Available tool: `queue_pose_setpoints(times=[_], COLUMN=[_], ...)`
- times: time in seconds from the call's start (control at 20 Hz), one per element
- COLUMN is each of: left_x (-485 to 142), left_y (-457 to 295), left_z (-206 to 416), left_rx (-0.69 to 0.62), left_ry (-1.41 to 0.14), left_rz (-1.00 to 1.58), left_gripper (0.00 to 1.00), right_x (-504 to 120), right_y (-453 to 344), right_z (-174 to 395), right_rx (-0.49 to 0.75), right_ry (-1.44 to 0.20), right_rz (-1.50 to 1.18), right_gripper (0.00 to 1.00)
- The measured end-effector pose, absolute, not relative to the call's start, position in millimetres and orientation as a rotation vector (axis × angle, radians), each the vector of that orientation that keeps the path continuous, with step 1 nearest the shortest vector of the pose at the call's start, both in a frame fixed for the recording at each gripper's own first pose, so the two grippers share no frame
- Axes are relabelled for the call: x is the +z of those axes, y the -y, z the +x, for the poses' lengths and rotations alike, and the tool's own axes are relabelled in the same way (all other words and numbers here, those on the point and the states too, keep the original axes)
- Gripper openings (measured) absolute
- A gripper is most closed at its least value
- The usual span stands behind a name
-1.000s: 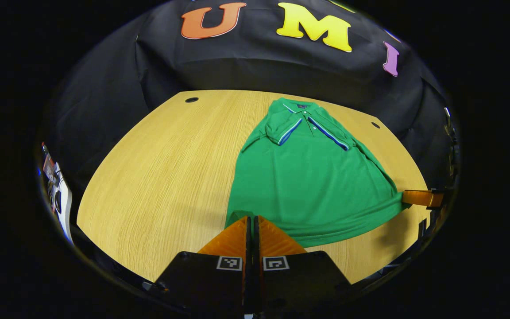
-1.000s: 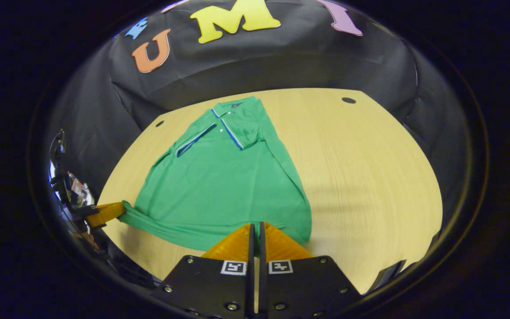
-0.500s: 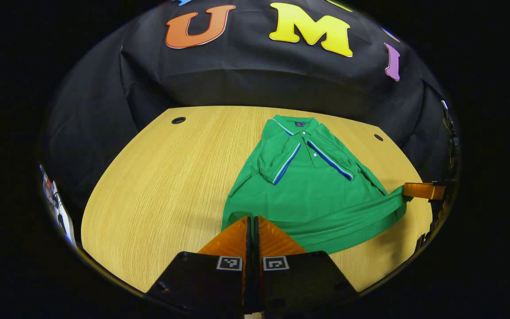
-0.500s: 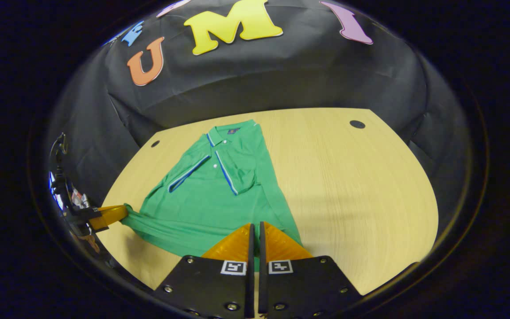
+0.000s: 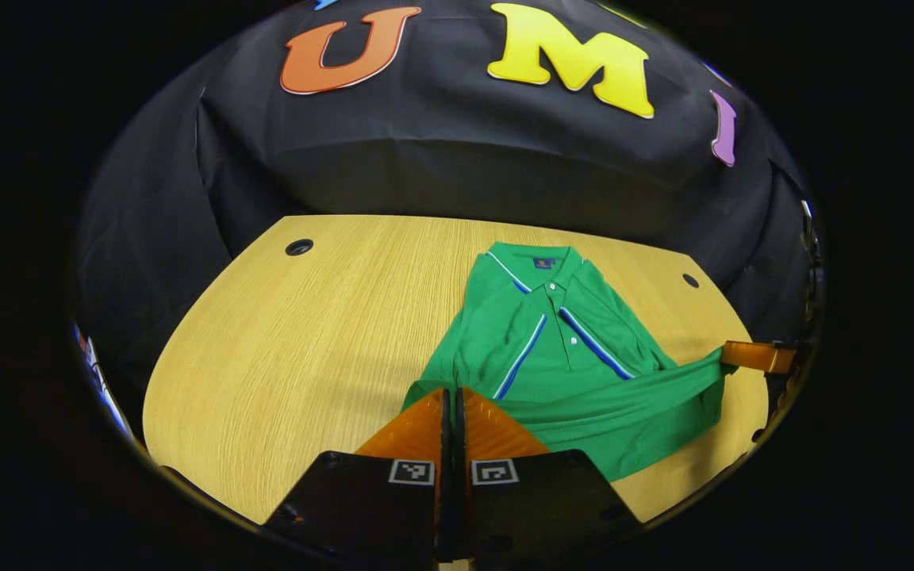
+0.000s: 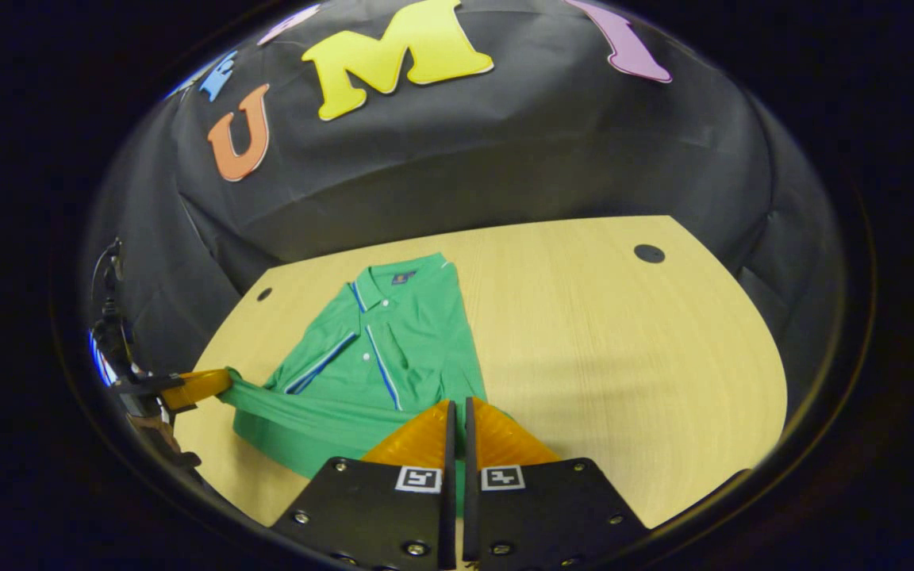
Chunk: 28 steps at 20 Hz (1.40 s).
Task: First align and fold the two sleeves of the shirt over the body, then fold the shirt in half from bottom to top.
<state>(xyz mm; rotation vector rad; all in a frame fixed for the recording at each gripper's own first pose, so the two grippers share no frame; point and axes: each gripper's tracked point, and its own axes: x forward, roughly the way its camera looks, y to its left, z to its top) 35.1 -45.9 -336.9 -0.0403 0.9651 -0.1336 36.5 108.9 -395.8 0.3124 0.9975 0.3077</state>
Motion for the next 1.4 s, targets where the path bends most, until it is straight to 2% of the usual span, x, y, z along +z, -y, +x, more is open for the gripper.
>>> queue_pose_setpoints(times=[0.7,1.25,1.3,1.35,1.4], left_x=[-385.3,-423.0,-422.7,-423.9,-426.1], left_y=[56.0,66.4,67.3,67.5,72.2], left_z=[181.5,267.0,272.6,276.8,280.7], left_rx=[-0.096,-0.097,-0.092,-0.096,-0.114], left_ry=[-0.926,-0.889,-0.881,-0.874,-0.869], left_rz=[-0.056,-0.023,-0.027,-0.026,-0.017], left_gripper=[0.03,0.03,0.07,0.02,0.03], right_x=[-421.1,-458.4,-458.0,-458.6,-462.6], right_y=[-128.9,-139.6,-139.9,-140.3,-140.7], right_z=[189.1,272.1,277.6,282.9,285.7], right_rx=[0.286,0.292,0.286,0.281,0.274], right_ry=[-0.915,-0.856,-0.85,-0.843,-0.836], right_rz=[0.327,0.232,0.242,0.246,0.238], right_gripper=[0.04,0.04,0.04,0.04,0.04])
